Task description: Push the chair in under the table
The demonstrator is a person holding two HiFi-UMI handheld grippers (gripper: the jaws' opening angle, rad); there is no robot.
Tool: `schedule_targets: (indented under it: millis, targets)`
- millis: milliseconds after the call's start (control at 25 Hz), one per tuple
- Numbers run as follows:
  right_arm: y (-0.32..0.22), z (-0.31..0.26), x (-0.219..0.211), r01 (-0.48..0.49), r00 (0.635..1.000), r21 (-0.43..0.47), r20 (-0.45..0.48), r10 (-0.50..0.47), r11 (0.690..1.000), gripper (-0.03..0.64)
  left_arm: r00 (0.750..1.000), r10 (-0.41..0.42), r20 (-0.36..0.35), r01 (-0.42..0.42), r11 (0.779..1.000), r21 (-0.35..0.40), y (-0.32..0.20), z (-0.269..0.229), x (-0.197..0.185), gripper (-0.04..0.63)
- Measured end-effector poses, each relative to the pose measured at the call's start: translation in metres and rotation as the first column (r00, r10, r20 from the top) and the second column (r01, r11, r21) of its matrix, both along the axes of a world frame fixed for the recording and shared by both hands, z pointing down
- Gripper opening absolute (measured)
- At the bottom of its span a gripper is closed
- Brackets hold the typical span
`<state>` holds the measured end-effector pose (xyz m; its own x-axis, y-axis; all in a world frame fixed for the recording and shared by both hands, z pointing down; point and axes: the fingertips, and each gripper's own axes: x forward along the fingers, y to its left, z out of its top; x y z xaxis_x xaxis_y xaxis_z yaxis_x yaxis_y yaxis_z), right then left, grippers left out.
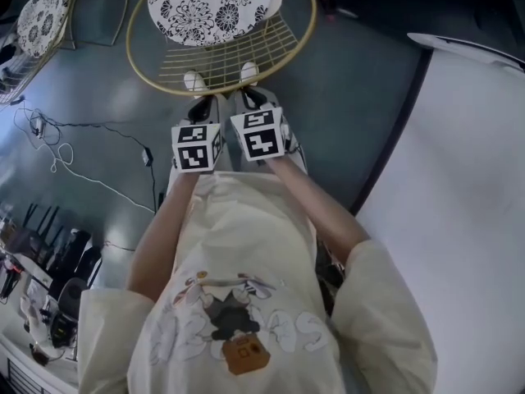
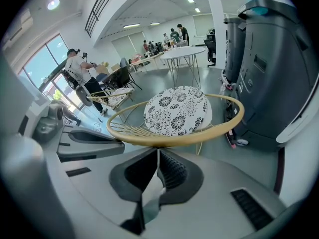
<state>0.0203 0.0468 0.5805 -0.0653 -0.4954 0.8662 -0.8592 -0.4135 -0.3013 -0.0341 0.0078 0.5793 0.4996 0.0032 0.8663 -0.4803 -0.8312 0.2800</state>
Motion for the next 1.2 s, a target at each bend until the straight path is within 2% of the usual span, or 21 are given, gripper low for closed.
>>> schedule_targets:
  millis: [600, 800, 1200]
  targets:
    - [-0.001, -0.001, -0.001, -0.034, 0.999, 0.042, -0.015, 0.035, 0.999, 0.011, 0.999, -0.025, -0.03, 0.025, 1.0, 0.014, -0.001, -0.001, -0.001, 0.011]
    - [-0.013, -0.003, 0.013, -0.041, 0.999, 0.055, -0.013, 0.042, 0.998, 0.011, 0.999, -0.042, -0.03, 0.043, 0.999, 0.023, -0.014, -0.003, 0.013, 0.011]
    - [-0.001, -0.022, 0.001, -0.077, 0.997, 0.069, -0.002, 0.078, 0.995, 0.011, 0.999, -0.022, -0.049, 0.023, 0.999, 0.027, -0.002, -0.02, 0.002, 0.012]
